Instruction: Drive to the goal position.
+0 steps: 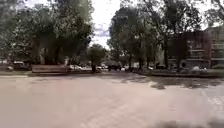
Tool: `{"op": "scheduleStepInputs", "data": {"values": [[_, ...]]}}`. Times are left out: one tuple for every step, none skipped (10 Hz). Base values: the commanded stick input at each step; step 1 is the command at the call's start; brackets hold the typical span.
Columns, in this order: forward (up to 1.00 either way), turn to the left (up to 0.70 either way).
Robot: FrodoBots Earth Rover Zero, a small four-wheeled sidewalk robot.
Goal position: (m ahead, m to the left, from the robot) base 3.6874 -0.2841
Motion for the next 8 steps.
{"op": "scheduleStepInputs", "data": {"values": [[0.85, 0.0], [0.85, 0.0], [0.85, 0.0], [0.85, 0.0], [0.85, 0.0], [0.85, 0.0], [0.85, 0.0], [0.85, 0.0]]}}
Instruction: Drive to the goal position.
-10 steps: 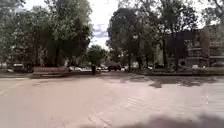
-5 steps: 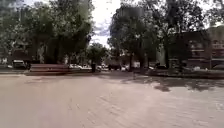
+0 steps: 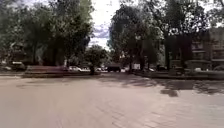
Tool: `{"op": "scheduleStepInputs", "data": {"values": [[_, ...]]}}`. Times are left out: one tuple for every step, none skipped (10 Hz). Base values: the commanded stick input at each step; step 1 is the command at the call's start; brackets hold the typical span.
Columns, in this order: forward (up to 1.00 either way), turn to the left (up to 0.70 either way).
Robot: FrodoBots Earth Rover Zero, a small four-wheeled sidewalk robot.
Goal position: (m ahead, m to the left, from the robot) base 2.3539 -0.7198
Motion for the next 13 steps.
{"op": "scheduleStepInputs", "data": {"values": [[0.85, 0.0], [0.85, 0.0], [0.85, 0.0], [0.85, 0.0], [0.85, 0.0], [0.85, 0.0], [0.85, 0.0], [0.85, 0.0], [0.85, 0.0], [0.85, 0.0], [0.85, 0.0], [0.85, 0.0], [0.85, 0.0]]}}
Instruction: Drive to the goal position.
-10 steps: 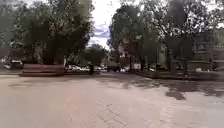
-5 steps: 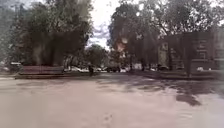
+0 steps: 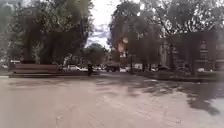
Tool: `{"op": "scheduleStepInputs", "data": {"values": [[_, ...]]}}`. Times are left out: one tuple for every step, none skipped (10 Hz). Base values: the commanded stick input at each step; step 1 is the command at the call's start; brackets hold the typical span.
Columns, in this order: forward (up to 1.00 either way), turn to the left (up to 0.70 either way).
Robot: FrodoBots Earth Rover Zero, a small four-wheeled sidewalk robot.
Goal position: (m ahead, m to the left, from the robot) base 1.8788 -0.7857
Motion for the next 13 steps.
{"op": "scheduleStepInputs", "data": {"values": [[0.85, 0.0], [0.85, 0.0], [0.85, 0.0], [0.85, 0.0], [0.85, 0.0], [0.85, 0.0], [0.85, 0.0], [0.85, 0.0], [0.85, 0.0], [0.85, 0.0], [0.85, 0.0], [0.85, 0.0], [0.85, 0.0]]}}
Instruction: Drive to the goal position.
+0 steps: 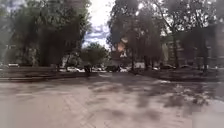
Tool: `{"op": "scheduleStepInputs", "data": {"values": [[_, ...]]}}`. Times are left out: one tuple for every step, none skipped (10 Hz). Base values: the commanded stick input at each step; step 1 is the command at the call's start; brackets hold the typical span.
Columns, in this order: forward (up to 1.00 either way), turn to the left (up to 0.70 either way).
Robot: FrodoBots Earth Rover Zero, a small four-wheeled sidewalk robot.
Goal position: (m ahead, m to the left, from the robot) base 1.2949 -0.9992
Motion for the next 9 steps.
{"op": "scheduleStepInputs", "data": {"values": [[0.85, 0.0], [0.85, 0.0], [0.85, 0.0], [0.85, 0.0], [0.85, 0.0], [0.85, 0.0], [0.85, 0.0], [0.85, 0.0], [0.85, 0.0]]}}
